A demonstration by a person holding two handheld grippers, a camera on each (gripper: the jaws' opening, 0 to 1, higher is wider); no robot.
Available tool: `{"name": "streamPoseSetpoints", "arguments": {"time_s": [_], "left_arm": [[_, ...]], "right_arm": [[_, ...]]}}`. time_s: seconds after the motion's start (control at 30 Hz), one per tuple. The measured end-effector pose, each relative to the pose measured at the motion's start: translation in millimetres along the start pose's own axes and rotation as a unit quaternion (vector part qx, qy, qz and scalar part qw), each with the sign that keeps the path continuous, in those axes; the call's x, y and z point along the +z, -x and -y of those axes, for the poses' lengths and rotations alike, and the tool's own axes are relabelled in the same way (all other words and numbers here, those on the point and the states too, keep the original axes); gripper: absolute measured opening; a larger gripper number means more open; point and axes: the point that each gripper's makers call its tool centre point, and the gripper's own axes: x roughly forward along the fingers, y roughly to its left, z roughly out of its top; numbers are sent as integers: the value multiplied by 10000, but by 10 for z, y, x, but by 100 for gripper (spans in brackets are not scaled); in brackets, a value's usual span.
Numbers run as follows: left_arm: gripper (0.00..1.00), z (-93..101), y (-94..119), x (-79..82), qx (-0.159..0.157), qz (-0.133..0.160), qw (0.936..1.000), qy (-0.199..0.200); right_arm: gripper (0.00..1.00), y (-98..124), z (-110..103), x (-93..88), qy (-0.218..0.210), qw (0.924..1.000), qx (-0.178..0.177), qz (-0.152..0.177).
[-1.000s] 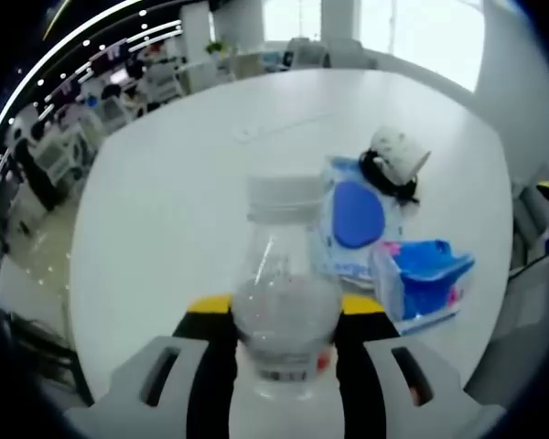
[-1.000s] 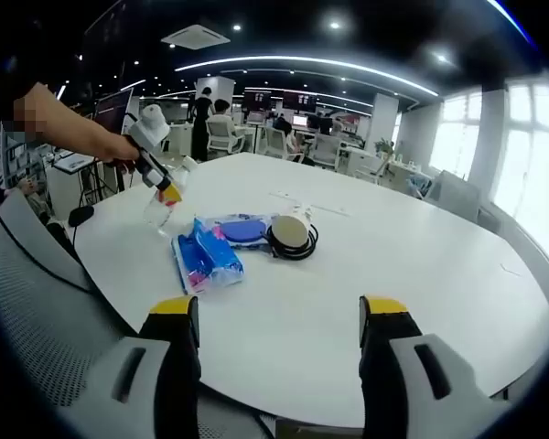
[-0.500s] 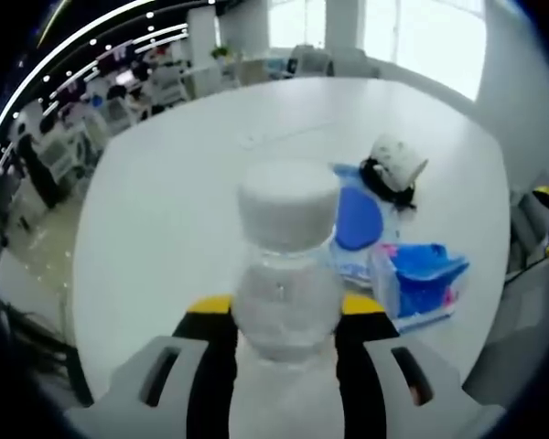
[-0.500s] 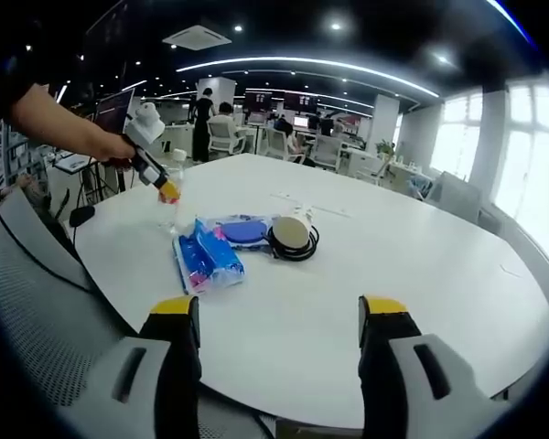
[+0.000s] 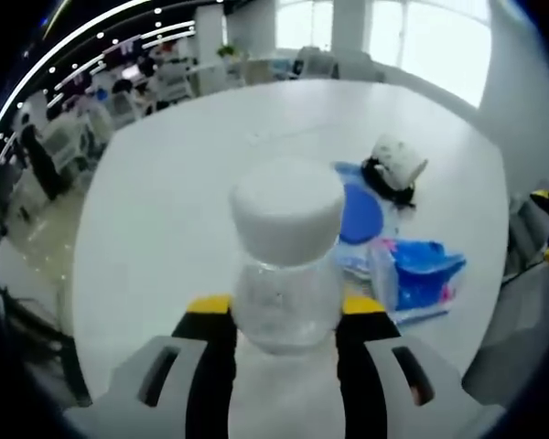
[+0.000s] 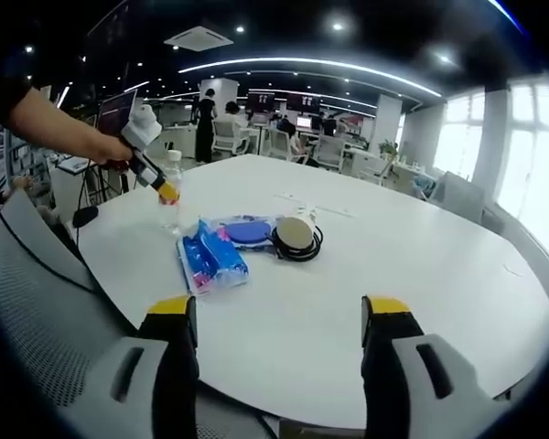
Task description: Arrange the tabletop items into an orderly group along one side of the table until the central work area is clear of visible clutter.
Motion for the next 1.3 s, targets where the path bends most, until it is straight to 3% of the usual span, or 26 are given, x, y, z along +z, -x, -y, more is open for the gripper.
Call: {"name": "streamPoseSetpoints", "arguments": {"time_s": [0.33, 0.67, 0.97, 1.3], "left_arm": [[40, -2, 21, -88, 72, 78, 9999, -2], [40, -2, 34, -55, 103, 189, 9998, 29], [41, -27, 146, 84, 163, 485, 9986, 106], [41, -55, 241, 214, 259, 791, 9957, 406]], "right_arm": [[79, -12, -49, 1, -90, 9998, 151, 15], [89, -21, -96, 11, -224, 9993, 286, 66], [94, -27, -102, 23, -263, 9991, 304, 94], [92, -24, -92, 18, -224, 9994, 265, 70]]}}
